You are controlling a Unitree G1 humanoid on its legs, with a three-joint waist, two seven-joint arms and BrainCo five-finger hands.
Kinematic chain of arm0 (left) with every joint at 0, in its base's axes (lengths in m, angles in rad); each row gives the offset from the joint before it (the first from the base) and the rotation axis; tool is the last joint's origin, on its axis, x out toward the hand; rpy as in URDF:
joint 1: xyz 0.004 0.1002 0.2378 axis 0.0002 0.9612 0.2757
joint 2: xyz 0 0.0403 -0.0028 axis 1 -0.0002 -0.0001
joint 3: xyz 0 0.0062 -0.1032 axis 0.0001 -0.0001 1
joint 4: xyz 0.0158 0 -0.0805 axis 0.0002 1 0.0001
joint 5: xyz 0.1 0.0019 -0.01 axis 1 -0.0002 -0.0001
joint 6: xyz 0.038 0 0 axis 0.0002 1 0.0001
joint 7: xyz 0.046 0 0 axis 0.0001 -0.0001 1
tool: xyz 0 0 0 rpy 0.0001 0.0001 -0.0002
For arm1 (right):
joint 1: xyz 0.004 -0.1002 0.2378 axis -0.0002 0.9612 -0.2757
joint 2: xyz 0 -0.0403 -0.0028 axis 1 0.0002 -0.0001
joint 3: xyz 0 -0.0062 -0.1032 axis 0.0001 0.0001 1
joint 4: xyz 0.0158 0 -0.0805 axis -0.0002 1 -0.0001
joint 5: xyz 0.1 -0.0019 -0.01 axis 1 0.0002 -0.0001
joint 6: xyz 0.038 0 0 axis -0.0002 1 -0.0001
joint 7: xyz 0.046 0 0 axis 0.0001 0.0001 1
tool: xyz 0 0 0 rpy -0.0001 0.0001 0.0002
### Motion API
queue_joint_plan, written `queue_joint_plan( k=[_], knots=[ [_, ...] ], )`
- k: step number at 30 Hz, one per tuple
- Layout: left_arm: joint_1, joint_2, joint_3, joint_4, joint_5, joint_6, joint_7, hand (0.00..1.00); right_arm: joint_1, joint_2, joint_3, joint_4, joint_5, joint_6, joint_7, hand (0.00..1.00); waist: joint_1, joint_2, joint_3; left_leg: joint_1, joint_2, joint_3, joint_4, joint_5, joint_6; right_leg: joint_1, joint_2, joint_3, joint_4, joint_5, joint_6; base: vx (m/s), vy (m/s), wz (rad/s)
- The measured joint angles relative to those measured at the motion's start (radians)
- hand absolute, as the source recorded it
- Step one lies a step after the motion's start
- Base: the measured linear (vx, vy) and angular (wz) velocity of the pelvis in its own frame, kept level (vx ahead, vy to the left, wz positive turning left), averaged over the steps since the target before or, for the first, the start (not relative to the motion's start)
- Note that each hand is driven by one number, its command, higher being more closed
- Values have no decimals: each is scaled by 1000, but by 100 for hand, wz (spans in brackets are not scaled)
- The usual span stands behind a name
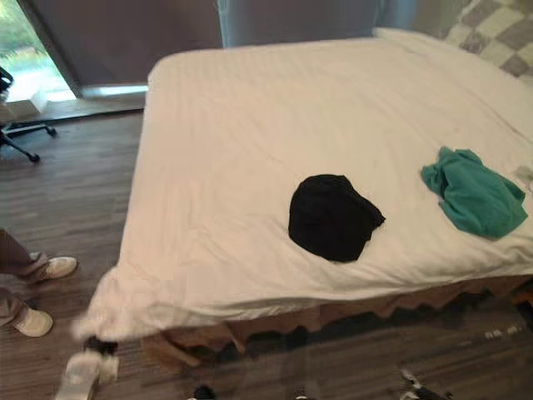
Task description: Tidy the bed and pick cloth on bed and put in laundry
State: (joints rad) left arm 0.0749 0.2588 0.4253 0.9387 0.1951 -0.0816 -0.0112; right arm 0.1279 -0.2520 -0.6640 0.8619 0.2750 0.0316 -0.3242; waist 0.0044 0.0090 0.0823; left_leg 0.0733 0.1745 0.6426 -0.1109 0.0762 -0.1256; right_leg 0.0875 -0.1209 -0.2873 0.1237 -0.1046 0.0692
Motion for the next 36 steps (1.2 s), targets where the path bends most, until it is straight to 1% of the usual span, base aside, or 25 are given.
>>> queue_joint_plan(
  k=[1,2,3,4,5,6,8,9,10,11,13,15,16,17,18,19,20,22,23,24,27,30,33,35,36],
  knots=[
    [42,-25,54,39,-4,41,-6,0,-18,-25,-51,21,-40,0,-26,0,1,-7,-10,-1,-3,-11,0,-3,4,12,-1,-13,-15,0,0,-57,-5,17],
    [61,-32,81,54,-6,63,-13,0,-24,-36,-74,25,-44,1,-35,0,2,-11,-13,-2,-5,-16,0,-4,3,18,-1,-17,-23,0,1,-73,-9,21],
    [106,-42,149,80,-23,119,-17,0,-46,-65,-124,26,-70,-2,-53,0,5,-19,-18,-6,-7,-23,0,-5,0,25,-1,-28,-33,-2,3,-44,-5,15],
    [130,-44,189,95,-22,147,-16,0,-52,-88,-150,26,-82,-8,-60,100,7,-24,-20,-7,-8,-23,0,-4,-1,30,-1,-33,-42,-3,4,-58,-6,19],
    [174,-45,243,104,-20,182,-13,0,-61,-127,-186,27,-92,-29,-67,100,12,-31,-25,-8,-15,-25,0,-1,-1,42,-5,-40,-56,-9,12,-62,-3,16],
    [189,-46,260,105,-20,190,-13,0,-71,-142,-198,26,-106,-36,-68,100,13,-32,-27,-9,-18,-26,0,1,-1,45,-7,-43,-62,-12,14,-86,-4,17],
    [226,-59,285,107,-20,205,-13,0,-115,-200,-180,-18,-125,-72,-57,100,20,-35,-37,-31,-31,-39,-1,18,10,41,-19,-80,-73,-31,20,-82,-7,24],
    [229,-66,282,106,-20,205,-14,0,-120,-206,-162,-50,-127,-74,-54,100,19,-30,-42,-37,-32,-45,-1,20,9,38,-19,-88,-73,-30,20,-59,0,30],
    [233,-80,259,103,-20,206,-14,0,-131,-212,-91,-143,-132,-78,-44,100,12,-21,-48,-36,-33,-52,-1,29,9,33,-20,-91,-73,-31,21,-73,26,19],
    [243,-89,203,92,-20,209,-14,0,-138,-214,14,-272,-149,-78,-29,100,13,-17,-50,-31,-35,-57,-1,33,15,33,-26,-95,-75,-43,32,-85,31,14],
    [243,-92,162,81,-21,213,-14,0,-148,-213,96,-369,-155,-71,-10,100,12,-17,-50,-31,-35,-60,-1,37,21,34,-26,-96,-74,-46,36,-45,21,5],
    [240,-94,94,55,-22,222,-12,0,-205,-202,244,-528,-158,-65,42,100,13,-29,-53,-39,-41,-65,-1,38,23,23,-30,-82,-73,-51,34,8,16,-4],
    [240,-94,83,52,-22,223,-12,0,-220,-196,275,-558,-158,-65,60,100,13,-33,-53,-39,-43,-65,-1,38,24,19,-32,-76,-72,-51,34,50,53,-16],
    [234,-91,58,51,-24,225,-9,0,-249,-177,350,-624,-157,-72,114,100,12,-37,-54,-39,-52,-62,-1,34,30,13,-38,-63,-68,-51,34,104,79,-12],
    [225,-89,32,51,-31,215,-1,0,-264,-172,442,-675,-155,-107,202,100,11,-48,-51,-39,-62,-61,-1,28,39,7,-48,-58,-57,-42,32,120,81,-8],
    [221,-88,22,51,-33,211,8,0,-272,-172,478,-692,-150,-120,238,100,11,-51,-51,-40,-65,-61,0,27,40,6,-51,-56,-56,-42,32,149,73,-4],
    [215,-87,8,52,-41,195,12,0,-296,-172,546,-708,-131,-150,308,100,11,-55,-54,-40,-71,-60,0,26,42,4,-53,-51,-54,-36,29,117,37,-4],
    [185,-71,-39,51,-44,138,20,0,-382,-170,682,-727,-50,-177,453,100,14,-58,-52,-42,-84,-70,4,22,46,0,-55,-34,-51,-27,21,156,46,0],
    [179,-67,-52,49,-51,125,28,0,-398,-168,703,-727,-28,-180,477,100,14,-58,-52,-42,-84,-78,5,22,46,1,-55,-34,-51,-26,19,152,36,8],
    [171,-56,-82,38,-85,78,33,0,-434,-155,750,-727,23,-180,537,100,20,-57,-51,-40,-81,-82,6,22,46,4,-51,-34,-50,-20,11,102,4,6],
    [157,-45,-168,13,-175,-2,33,0,-484,-128,842,-728,117,-172,636,100,29,-49,-40,-40,-76,-108,5,23,46,12,-45,-41,-50,-14,2,79,-11,12],
    [135,-48,-232,-12,-221,-26,27,0,-509,-96,911,-732,150,-138,677,100,33,-37,-24,-62,-74,-125,6,26,44,-4,-43,-39,-50,-14,2,8,-1,12],
    [73,-47,-292,-66,-239,-52,24,0,-588,-82,1004,-732,165,-97,723,100,37,-20,44,-134,-63,-147,6,59,58,-59,-31,-40,-50,-1,-15,-72,-9,15],
    [25,-47,-340,-119,-239,-72,5,0,-671,-70,1072,-731,166,-69,770,100,41,1,126,-193,-54,-172,6,80,62,-113,-21,-39,-47,5,-18,-156,-3,14],
    [14,-47,-354,-126,-239,-73,5,0,-686,-70,1084,-731,166,-64,782,100,46,6,145,-205,-53,-175,6,85,64,-125,-20,-39,-44,5,-18,-143,11,10]
  ],
)
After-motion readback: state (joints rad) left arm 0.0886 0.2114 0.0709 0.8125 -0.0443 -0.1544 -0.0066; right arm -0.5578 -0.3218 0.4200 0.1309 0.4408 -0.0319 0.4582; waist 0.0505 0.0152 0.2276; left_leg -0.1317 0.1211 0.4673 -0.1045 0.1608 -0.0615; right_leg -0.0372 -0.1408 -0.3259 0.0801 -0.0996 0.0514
